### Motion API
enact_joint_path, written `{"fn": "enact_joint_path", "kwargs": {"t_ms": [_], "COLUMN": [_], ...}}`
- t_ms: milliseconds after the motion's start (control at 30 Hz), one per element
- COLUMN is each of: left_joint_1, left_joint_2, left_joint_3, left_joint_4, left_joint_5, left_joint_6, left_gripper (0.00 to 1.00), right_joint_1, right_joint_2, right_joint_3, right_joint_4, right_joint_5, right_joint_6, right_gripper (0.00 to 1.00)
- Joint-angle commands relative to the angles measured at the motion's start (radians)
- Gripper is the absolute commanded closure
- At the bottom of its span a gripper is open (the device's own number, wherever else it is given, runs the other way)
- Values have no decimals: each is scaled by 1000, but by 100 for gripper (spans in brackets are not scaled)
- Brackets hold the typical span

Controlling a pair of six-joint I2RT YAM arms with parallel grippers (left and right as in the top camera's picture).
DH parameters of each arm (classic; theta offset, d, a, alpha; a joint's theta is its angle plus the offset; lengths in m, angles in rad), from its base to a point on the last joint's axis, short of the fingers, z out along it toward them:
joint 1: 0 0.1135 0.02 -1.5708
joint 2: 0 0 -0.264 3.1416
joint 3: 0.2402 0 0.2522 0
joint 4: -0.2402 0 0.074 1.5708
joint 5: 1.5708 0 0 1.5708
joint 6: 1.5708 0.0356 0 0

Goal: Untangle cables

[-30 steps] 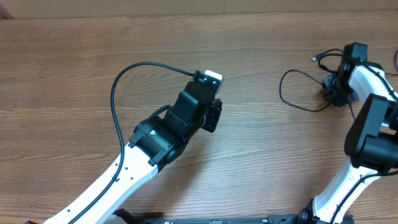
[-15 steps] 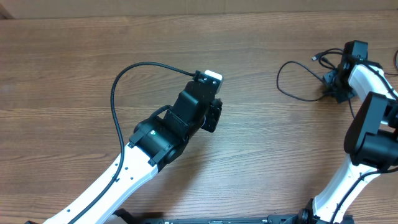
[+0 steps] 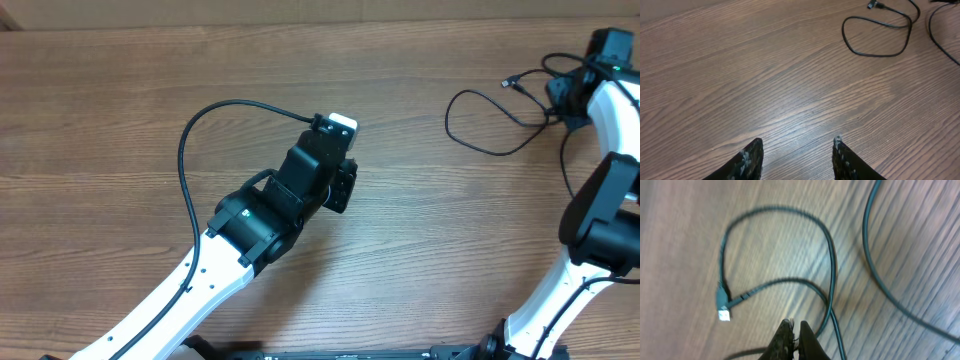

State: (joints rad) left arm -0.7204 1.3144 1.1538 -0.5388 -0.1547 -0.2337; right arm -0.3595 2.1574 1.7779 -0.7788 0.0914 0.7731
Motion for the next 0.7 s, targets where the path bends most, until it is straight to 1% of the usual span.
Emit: {"fn": "enact_joint_path", "kwargs": {"t_ms": [0, 67, 133, 167, 367, 600, 633, 667], "left_joint_1": [-5, -5, -5, -5, -5, -5, -5, -5], "left_joint_2": [-21, -21, -21, -21, -21, -21, -21, -21], "left_joint_3": [3, 3, 3, 3, 3, 3, 3, 3], "left_joint_4": [11, 17, 19, 19, 19, 5, 3, 2], "left_joint_5": [-12, -9, -9, -10, -9, -9, -10, -10], "left_joint_6": [-15, -19, -19, -23, -34, -33, -33, -33], "left_gripper": [55, 55, 55, 55, 55, 55, 55, 55], "right_joint_1": [-18, -18, -18, -18, 5, 32, 35, 36], "right_joint_2": [3, 4, 4, 5, 25, 93, 96, 98], "right_joint_3": [29, 23, 19, 19, 16, 16, 16, 16], "right_joint_4": [-16, -25, -26, -27, -27, -11, -7, -3], "right_joint_5": [-12, -3, -3, -3, -3, -11, -11, -11], "right_joint_6": [-50, -50, -48, -48, -47, -40, -40, -40], "right_gripper": [51, 44, 33, 31, 31, 31, 34, 43]}}
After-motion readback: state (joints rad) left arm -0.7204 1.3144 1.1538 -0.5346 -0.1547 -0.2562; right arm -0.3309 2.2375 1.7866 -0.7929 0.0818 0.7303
